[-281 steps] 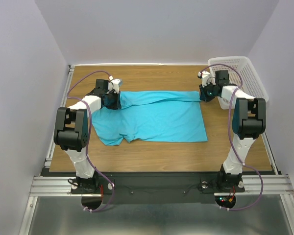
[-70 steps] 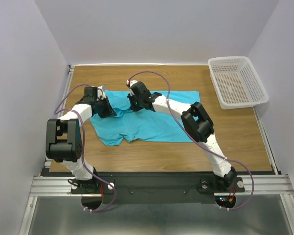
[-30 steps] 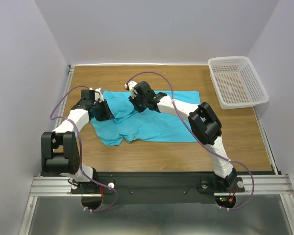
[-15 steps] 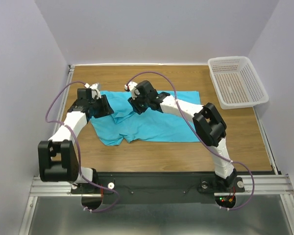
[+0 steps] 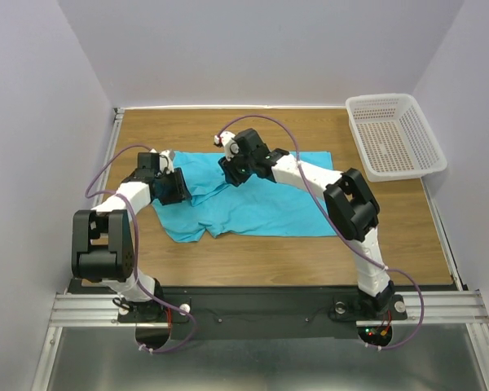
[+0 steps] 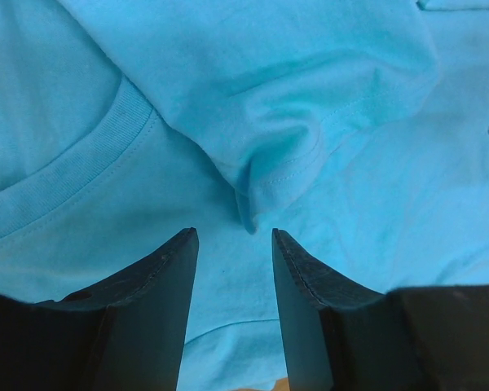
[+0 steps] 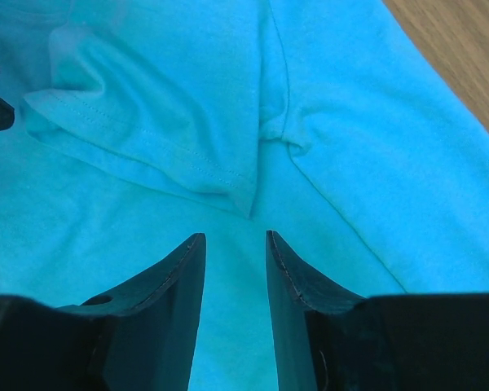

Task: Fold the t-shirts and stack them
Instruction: Fold the tshirt

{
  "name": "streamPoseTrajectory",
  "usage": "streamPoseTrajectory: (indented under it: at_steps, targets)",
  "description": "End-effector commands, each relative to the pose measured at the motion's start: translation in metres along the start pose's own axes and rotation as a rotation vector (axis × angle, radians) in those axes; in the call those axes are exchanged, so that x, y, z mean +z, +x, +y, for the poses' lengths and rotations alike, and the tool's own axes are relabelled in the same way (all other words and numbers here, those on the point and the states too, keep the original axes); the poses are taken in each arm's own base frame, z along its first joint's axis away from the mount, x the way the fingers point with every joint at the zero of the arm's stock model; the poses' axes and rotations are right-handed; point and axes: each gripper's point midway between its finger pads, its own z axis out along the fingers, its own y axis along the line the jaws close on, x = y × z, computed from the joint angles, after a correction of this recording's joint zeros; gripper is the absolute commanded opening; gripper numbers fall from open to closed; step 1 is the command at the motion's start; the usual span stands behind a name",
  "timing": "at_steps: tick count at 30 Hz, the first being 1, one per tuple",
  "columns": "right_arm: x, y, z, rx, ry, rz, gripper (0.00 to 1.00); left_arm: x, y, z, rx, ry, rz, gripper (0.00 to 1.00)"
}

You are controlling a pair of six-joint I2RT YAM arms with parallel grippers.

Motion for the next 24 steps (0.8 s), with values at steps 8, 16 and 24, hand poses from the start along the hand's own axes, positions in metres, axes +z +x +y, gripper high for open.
streamPoseTrajectory:
  at_steps: [8, 16, 24]
  targets:
    - [0.008, -0.011, 0.001, 0.017, -0.024, -0.034, 0.41, 0.011, -0.020, -0.008, 0.027, 0.028, -0.021, 0.48]
    - [0.013, -0.010, -0.003, 0.034, -0.021, -0.033, 0.41, 0.022, -0.019, -0.014, 0.031, 0.057, 0.010, 0.39]
    - [0.017, -0.010, -0.012, 0.058, -0.003, -0.031, 0.41, 0.023, -0.017, -0.017, 0.039, 0.081, 0.020, 0.06]
